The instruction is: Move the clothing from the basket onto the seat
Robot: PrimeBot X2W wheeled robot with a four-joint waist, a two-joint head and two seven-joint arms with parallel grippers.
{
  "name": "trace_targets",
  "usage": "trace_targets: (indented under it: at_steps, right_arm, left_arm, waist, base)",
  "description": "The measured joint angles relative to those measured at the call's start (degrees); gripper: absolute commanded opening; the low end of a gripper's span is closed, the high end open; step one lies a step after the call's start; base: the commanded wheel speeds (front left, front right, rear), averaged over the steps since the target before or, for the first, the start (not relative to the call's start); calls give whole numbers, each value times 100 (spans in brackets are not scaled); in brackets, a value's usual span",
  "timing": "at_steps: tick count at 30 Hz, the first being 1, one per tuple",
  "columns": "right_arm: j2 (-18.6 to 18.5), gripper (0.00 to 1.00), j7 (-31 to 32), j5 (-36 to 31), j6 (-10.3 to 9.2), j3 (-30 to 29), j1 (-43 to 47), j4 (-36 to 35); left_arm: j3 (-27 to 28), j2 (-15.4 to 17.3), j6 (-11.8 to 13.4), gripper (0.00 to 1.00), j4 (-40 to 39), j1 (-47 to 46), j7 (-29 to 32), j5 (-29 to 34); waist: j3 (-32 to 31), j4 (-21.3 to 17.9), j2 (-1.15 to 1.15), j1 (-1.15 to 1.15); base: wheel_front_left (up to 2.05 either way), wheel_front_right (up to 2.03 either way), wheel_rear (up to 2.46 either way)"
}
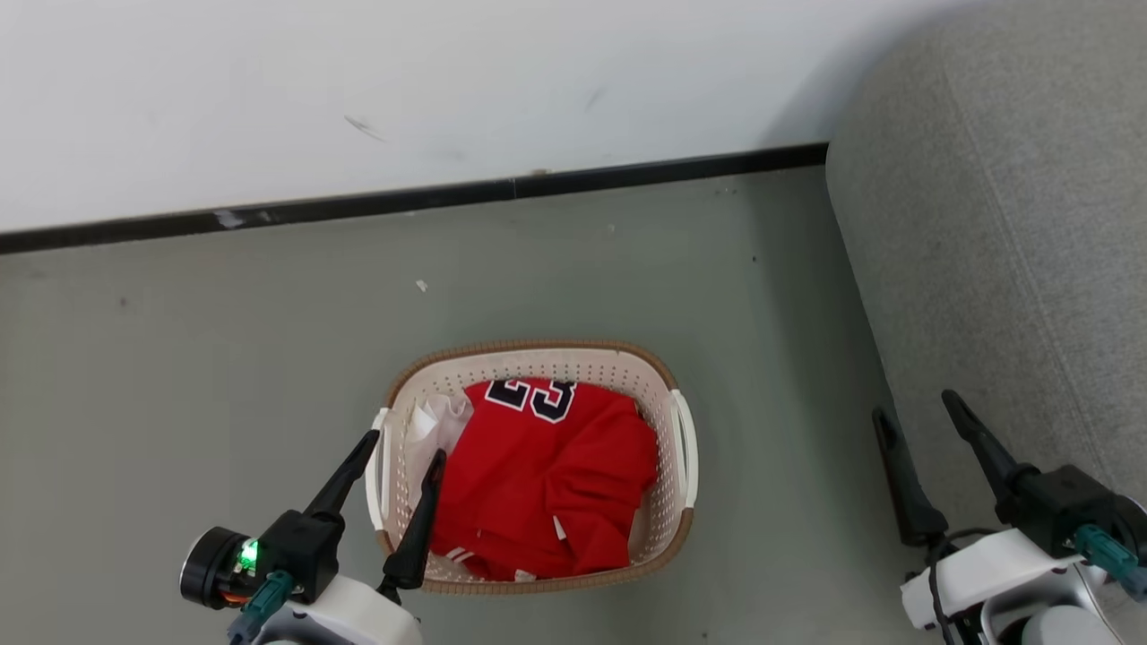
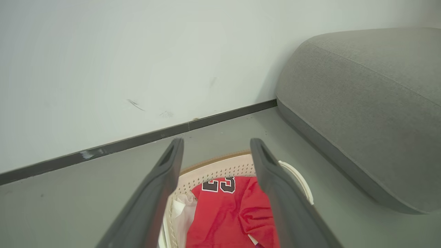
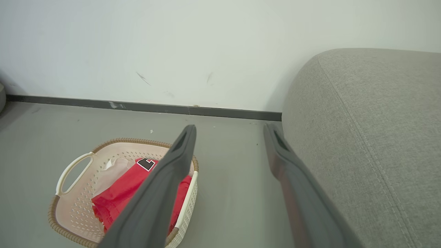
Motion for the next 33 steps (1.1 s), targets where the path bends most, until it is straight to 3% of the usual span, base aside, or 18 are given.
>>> trace_targets:
  at_steps: [15,33]
  right_arm:
    - [-4,100,0,8,0,89,-593,-115]
    - [21,100,-1,53,0,196,-1296,-165]
  left_arm:
    - [-231,63,-1,100,619,-851,19,359]
    - [-381,115,59,100,1663,-2070,1029,789]
  waist:
    - [908,-108,0,0]
    - [1987,-330,0,0]
  base:
    - [0,0,0]
    - [0,0,0]
